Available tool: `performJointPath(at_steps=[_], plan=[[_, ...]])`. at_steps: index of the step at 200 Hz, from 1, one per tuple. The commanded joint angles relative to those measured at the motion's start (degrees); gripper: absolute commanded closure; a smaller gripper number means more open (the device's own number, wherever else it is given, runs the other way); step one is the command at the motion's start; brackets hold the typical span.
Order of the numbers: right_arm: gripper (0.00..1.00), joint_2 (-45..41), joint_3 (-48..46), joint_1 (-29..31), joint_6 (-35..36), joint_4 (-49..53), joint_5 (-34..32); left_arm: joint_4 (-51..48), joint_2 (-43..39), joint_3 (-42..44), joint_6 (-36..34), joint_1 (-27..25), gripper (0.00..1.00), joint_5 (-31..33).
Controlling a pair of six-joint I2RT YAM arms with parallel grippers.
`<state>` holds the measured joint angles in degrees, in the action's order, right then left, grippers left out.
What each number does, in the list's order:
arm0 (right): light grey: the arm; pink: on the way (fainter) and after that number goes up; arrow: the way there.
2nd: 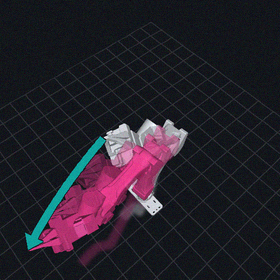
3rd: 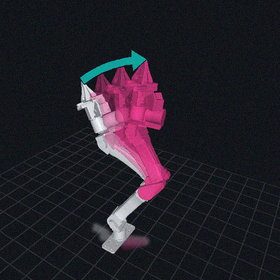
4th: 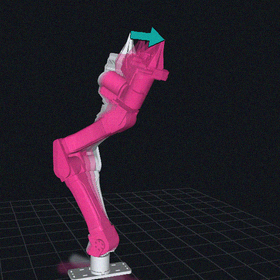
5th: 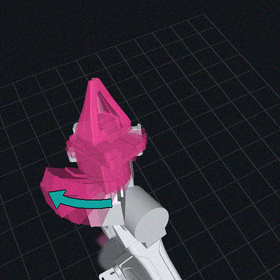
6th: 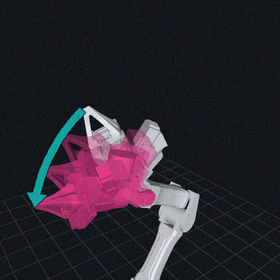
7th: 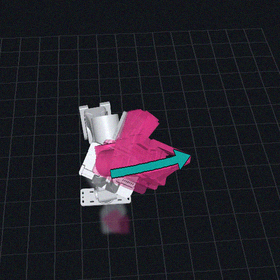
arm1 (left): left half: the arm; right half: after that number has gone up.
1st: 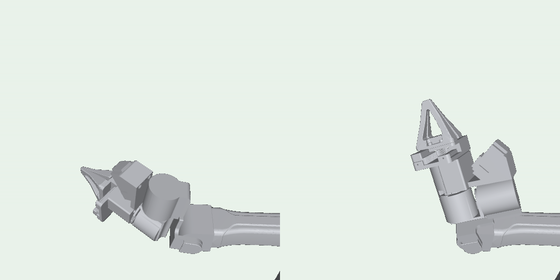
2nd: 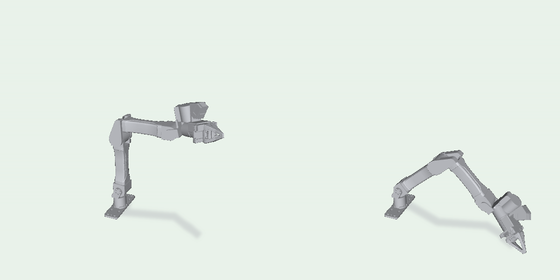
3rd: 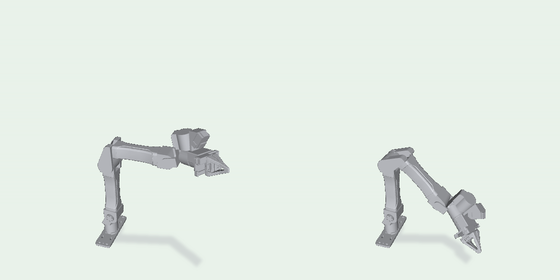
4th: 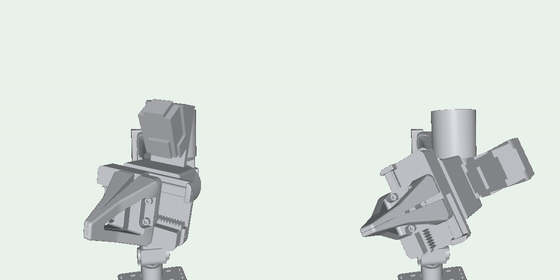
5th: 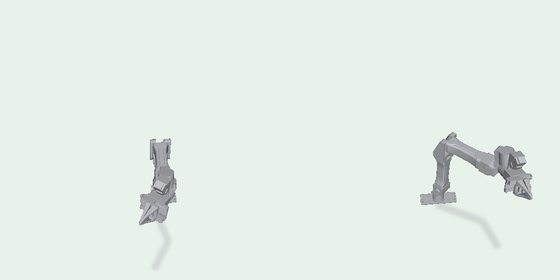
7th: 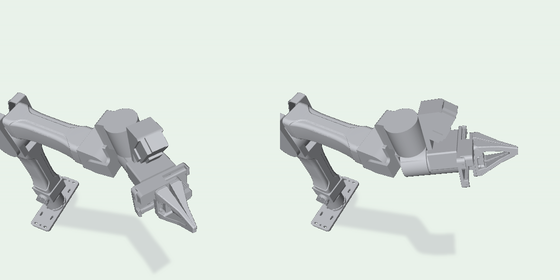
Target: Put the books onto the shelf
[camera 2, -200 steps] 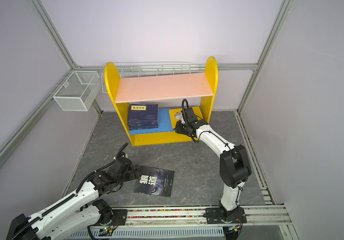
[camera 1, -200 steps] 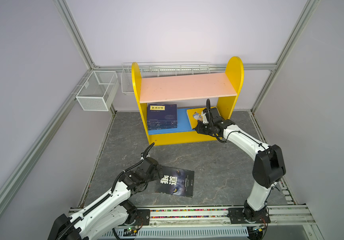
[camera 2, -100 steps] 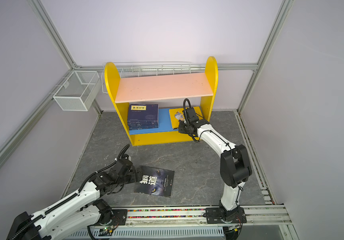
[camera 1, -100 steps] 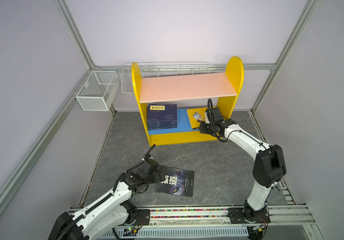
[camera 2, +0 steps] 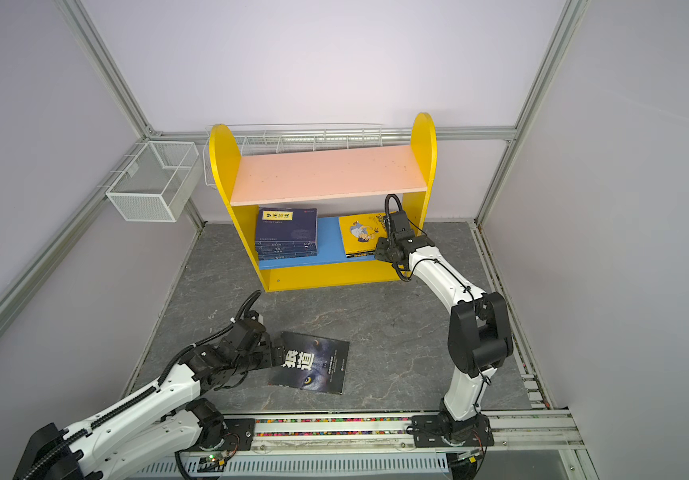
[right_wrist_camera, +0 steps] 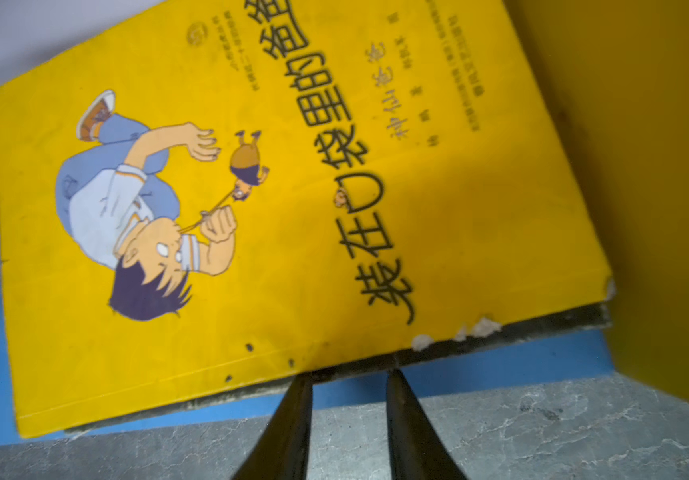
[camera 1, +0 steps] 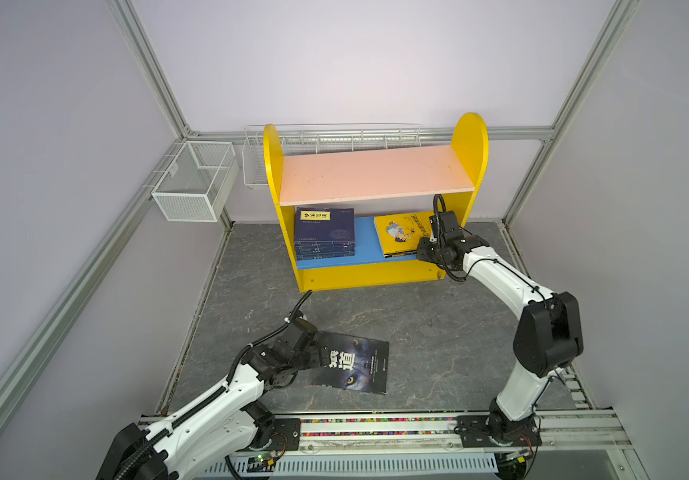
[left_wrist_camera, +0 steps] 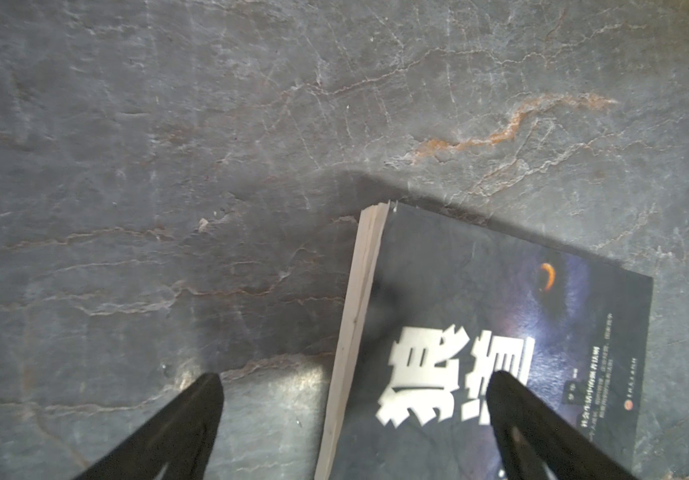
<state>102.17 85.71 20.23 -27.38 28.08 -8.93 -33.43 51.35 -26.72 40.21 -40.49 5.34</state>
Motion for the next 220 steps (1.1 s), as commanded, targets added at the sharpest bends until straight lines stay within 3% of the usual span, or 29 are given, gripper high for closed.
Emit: performJointPath(at_steps=[1,30,64,107,124,150,196,220], plan=[[0.66,-3.6,-1.8,-0.8,0.3,-0.9,-2.6,-0.3,0.5,1.0,-0.4,0.2,0.01,-0.6],[0.61,-7.2,-6.9,0.5,-0.3,-1.2,-0.4,-0.2,1.3,1.7,-0.2,0.2,0.02,-1.0],[0.51,-13.9,-15.8,7.4,1.6,3.3,7.6,0.8,2.0,2.9,-0.1,0.2,0.05,-2.4],[0.44,-20.7,-29.6,16.0,1.3,6.4,31.7,2.7,4.3,3.4,-1.2,0.2,0.07,-4.4],[0.43,-21.3,-33.4,18.8,1.2,6.9,38.1,3.8,5.9,3.4,-1.7,0.2,0.10,-5.8],[0.42,-18.7,-37.6,20.8,2.1,7.9,41.4,5.8,8.0,3.3,-2.7,0.1,0.13,-8.3],[0.43,-8.8,-40.7,21.4,-0.5,-1.4,44.9,8.5,10.1,3.7,-2.7,-1.0,0.21,-10.4],[0.44,-4.4,-40.8,21.5,-0.4,-4.0,44.8,9.7,11.3,4.5,-2.2,-1.9,0.36,-11.0]])
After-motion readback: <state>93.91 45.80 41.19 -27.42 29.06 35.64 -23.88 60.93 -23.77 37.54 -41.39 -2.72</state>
